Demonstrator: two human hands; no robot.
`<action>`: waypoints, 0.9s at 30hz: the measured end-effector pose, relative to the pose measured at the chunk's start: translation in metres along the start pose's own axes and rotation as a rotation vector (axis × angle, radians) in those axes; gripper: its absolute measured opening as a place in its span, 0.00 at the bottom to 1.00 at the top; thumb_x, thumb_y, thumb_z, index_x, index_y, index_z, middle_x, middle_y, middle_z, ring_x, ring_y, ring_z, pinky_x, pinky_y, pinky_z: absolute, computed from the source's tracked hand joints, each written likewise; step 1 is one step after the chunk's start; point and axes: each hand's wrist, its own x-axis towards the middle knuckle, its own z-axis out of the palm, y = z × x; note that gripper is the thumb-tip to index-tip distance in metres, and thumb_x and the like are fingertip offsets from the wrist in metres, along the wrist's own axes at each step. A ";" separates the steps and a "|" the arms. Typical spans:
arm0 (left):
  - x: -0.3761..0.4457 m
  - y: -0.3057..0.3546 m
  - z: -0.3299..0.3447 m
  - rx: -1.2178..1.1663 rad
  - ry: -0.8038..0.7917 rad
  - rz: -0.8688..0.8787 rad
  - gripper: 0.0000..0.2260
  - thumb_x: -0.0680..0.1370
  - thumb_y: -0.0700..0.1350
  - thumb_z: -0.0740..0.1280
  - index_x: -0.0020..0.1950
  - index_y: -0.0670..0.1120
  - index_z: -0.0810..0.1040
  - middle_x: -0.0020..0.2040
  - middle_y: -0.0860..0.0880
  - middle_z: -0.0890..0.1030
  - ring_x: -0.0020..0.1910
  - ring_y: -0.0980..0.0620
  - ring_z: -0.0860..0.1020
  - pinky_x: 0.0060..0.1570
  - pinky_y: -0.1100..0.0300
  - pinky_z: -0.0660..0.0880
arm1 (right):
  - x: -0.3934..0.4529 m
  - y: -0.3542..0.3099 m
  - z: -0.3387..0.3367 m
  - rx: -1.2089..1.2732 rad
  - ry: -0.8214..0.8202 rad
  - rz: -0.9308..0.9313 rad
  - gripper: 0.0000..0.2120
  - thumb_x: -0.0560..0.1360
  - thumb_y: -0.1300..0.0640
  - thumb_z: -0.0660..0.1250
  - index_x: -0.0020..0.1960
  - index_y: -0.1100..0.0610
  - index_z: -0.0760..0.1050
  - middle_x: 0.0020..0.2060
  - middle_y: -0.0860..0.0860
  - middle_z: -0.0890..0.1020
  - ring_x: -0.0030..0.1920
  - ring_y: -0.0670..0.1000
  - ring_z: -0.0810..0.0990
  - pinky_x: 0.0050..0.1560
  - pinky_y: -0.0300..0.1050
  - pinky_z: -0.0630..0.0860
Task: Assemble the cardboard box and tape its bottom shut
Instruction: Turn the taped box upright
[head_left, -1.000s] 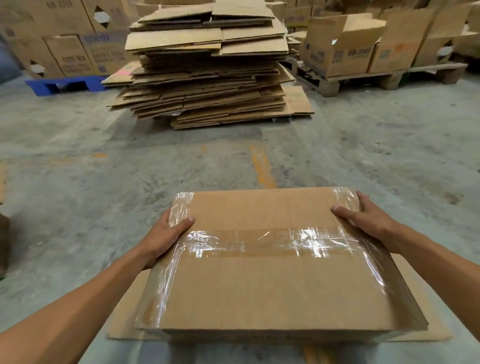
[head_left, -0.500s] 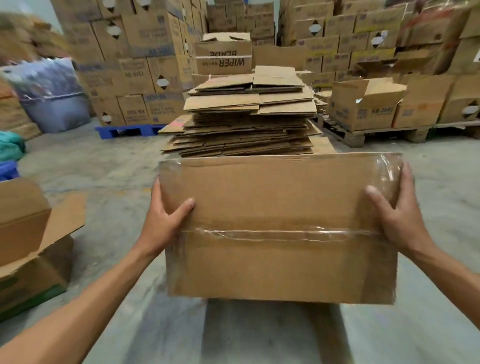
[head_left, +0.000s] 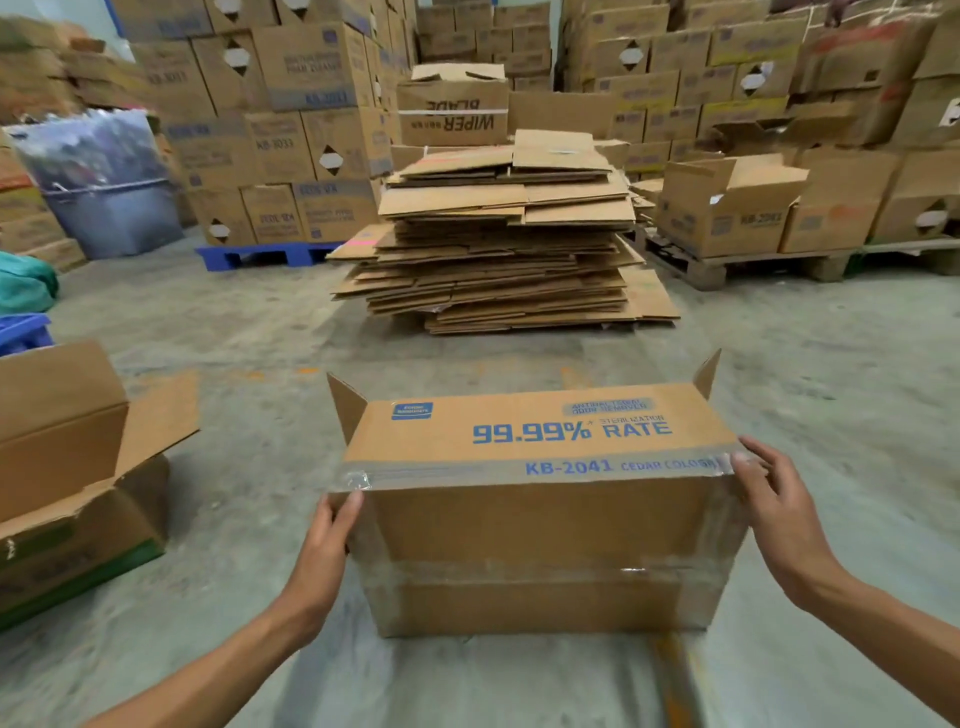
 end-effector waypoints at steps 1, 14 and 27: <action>0.005 0.004 0.000 -0.002 0.021 -0.009 0.10 0.82 0.54 0.60 0.58 0.52 0.76 0.55 0.53 0.82 0.56 0.53 0.79 0.54 0.56 0.74 | 0.002 -0.003 -0.001 -0.014 0.002 0.011 0.18 0.81 0.48 0.62 0.69 0.51 0.70 0.61 0.55 0.78 0.60 0.57 0.78 0.55 0.51 0.75; 0.092 0.057 -0.001 -0.003 -0.091 -0.404 0.14 0.82 0.51 0.61 0.50 0.42 0.81 0.36 0.44 0.86 0.29 0.48 0.84 0.27 0.58 0.80 | 0.073 -0.043 0.003 0.012 -0.211 0.488 0.23 0.81 0.42 0.58 0.67 0.55 0.75 0.43 0.56 0.88 0.37 0.57 0.86 0.36 0.49 0.81; 0.085 0.051 -0.002 -0.013 -0.200 -0.343 0.13 0.82 0.52 0.61 0.60 0.48 0.78 0.42 0.46 0.86 0.34 0.49 0.85 0.30 0.58 0.80 | 0.061 -0.039 0.006 0.180 -0.398 0.434 0.17 0.83 0.49 0.57 0.70 0.36 0.68 0.51 0.54 0.87 0.38 0.55 0.87 0.34 0.48 0.83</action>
